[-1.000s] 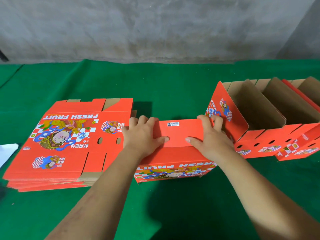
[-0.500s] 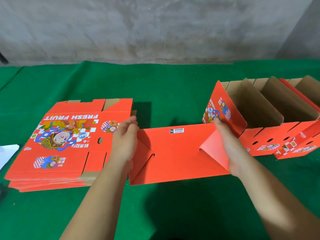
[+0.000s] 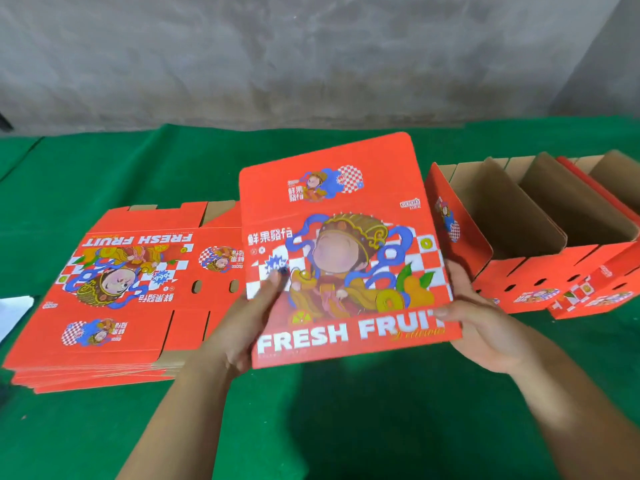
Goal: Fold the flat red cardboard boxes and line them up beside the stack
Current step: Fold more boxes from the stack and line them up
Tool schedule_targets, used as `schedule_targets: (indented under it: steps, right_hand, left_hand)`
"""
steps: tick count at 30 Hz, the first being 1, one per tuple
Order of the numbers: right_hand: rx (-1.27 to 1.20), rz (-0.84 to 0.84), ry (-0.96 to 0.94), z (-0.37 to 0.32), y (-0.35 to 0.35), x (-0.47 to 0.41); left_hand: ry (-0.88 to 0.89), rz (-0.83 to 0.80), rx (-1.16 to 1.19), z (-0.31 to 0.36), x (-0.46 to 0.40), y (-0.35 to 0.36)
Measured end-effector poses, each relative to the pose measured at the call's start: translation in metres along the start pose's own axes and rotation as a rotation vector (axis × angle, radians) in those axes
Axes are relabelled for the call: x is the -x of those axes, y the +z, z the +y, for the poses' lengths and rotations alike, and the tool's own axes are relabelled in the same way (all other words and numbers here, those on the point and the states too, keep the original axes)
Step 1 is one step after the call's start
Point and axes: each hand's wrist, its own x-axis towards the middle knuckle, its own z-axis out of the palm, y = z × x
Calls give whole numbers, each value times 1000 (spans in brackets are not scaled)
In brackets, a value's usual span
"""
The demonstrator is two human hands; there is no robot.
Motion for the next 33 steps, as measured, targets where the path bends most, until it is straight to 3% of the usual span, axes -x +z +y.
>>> schedule_targets:
  steps: [4, 6, 8, 11, 15, 19, 23, 25, 27, 29, 31, 33]
  right_hand:
    - [297, 357, -33, -6, -1, -23]
    - [271, 406, -23, 7, -10, -36]
    - [369, 329, -34, 27, -13, -27]
    - [705, 142, -10, 66, -30, -29]
    - [703, 158, 54, 122, -54, -29]
    - [813, 110, 198, 168, -71, -17]
    - [875, -30, 366, 163, -79, -19]
    - [841, -5, 392, 144, -87, -20]
    - [777, 122, 307, 126, -95, -19]
    - [758, 167, 201, 111, -98, -19]
    - [767, 146, 152, 99, -91, -23]
    - [756, 128, 39, 94, -76, -28]
  left_hand:
    - [230, 66, -99, -24, -6, -2]
    - [286, 57, -88, -28, -14, -5]
    - [291, 60, -96, -31, -27, -17]
    - [271, 51, -226, -41, -44, -35]
    - [224, 67, -382, -92, -64, -42]
    - [55, 175, -558, -149, -74, -46]
    - [-57, 230, -568, -164, -76, -47]
    - [-88, 321, -634, -159, -71, -44]
    - [-96, 525, -479, -154, -70, -43]
    - [-178, 685, -69, -142, -70, -31]
    - [-276, 670, 233, -128, -68, -6]
    - [-296, 533, 332, -112, -65, 26]
